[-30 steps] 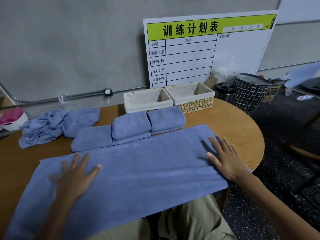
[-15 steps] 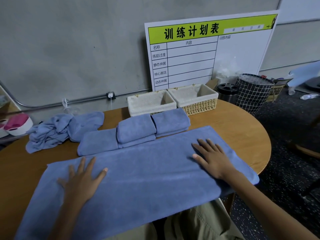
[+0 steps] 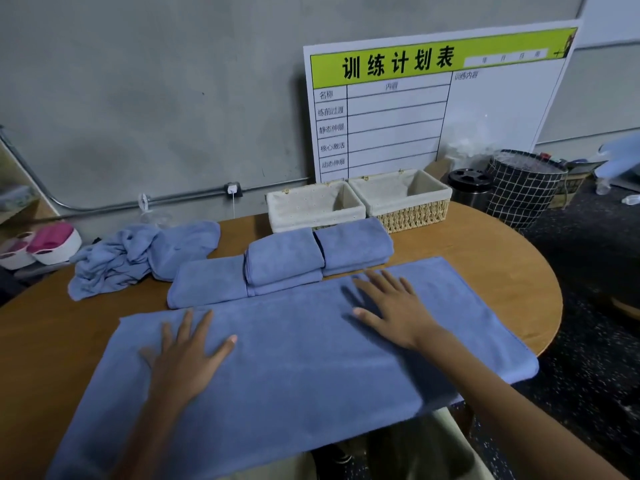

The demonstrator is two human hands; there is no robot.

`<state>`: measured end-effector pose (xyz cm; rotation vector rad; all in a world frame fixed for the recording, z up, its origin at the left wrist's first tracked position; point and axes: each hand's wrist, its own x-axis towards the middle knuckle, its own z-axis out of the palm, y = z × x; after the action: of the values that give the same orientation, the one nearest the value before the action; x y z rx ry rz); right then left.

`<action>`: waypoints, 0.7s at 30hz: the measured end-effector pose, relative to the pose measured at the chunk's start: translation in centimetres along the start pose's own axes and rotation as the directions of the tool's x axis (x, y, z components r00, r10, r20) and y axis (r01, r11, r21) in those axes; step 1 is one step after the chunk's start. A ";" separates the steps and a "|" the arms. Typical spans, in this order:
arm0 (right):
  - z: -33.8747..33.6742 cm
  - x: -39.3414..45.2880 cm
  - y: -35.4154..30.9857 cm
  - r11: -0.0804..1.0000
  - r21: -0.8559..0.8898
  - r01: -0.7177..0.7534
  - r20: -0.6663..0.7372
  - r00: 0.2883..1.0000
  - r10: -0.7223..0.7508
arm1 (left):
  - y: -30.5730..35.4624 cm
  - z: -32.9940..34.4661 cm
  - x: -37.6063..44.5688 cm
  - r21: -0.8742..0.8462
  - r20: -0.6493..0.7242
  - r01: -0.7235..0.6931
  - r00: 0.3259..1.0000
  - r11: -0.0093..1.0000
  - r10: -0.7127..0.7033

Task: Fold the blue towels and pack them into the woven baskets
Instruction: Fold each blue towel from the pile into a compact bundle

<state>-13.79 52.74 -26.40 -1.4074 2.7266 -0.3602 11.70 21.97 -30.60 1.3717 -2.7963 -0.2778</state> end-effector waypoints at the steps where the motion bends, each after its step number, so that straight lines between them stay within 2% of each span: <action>1: 0.6 0.6 -0.6 0.999 -0.006 0.033 0.021 0.999 -0.033 | -0.2 0.0 -0.1 -0.008 -0.003 0.001 1.000 1.000 -0.001; 8: 2.0 0.2 1.7 1.000 0.000 -0.021 0.041 0.999 0.021 | -3.6 0.1 -0.8 -0.002 -0.049 0.015 0.999 1.000 -0.015; 10: 2.0 0.3 1.6 1.000 0.001 -0.003 -0.020 1.000 0.003 | -3.7 0.0 -1.0 -0.053 -0.143 -0.035 0.989 0.998 0.027; 12: 1.6 -0.2 1.3 0.998 0.003 0.061 -0.171 0.983 -0.060 | -3.1 -0.3 -1.9 -0.152 -0.343 -0.193 0.930 0.969 0.132; 14: 1.4 -0.8 0.7 0.987 -0.002 0.161 -0.373 0.916 -0.150 | -1.5 -0.4 -3.2 -0.199 -0.541 -0.410 0.803 0.890 0.249; 15: 1.2 -1.0 -0.2 0.979 -0.010 0.203 -0.434 0.882 -0.187 | 0.0 -0.6 -4.0 -0.209 -0.591 -0.495 0.751 0.843 0.294; 16: 1.3 -1.1 -1.6 0.973 -0.010 0.230 -0.457 0.865 -0.209 | 1.7 -0.7 -4.8 -0.211 -0.604 -0.547 0.725 0.810 0.332; 17: 1.5 -1.0 -3.2 0.970 0.008 0.244 -0.446 0.869 -0.215 | 3.4 -0.7 -5.5 -0.210 -0.580 -0.560 0.731 0.802 0.359; 20: 3.3 -0.9 -7.2 0.962 0.047 0.268 -0.279 0.929 -0.245 | 6.8 0.1 -6.4 -0.189 -0.382 -0.494 0.833 0.849 0.400; 21: 4.1 -0.9 -7.7 0.960 0.034 0.278 -0.227 0.938 -0.264 | 7.1 0.5 -6.5 -0.156 -0.333 -0.480 0.848 0.864 0.411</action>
<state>-6.53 48.43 -28.69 -1.8320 2.6513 -0.6524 10.06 31.41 -29.48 0.6171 -2.6260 -0.3446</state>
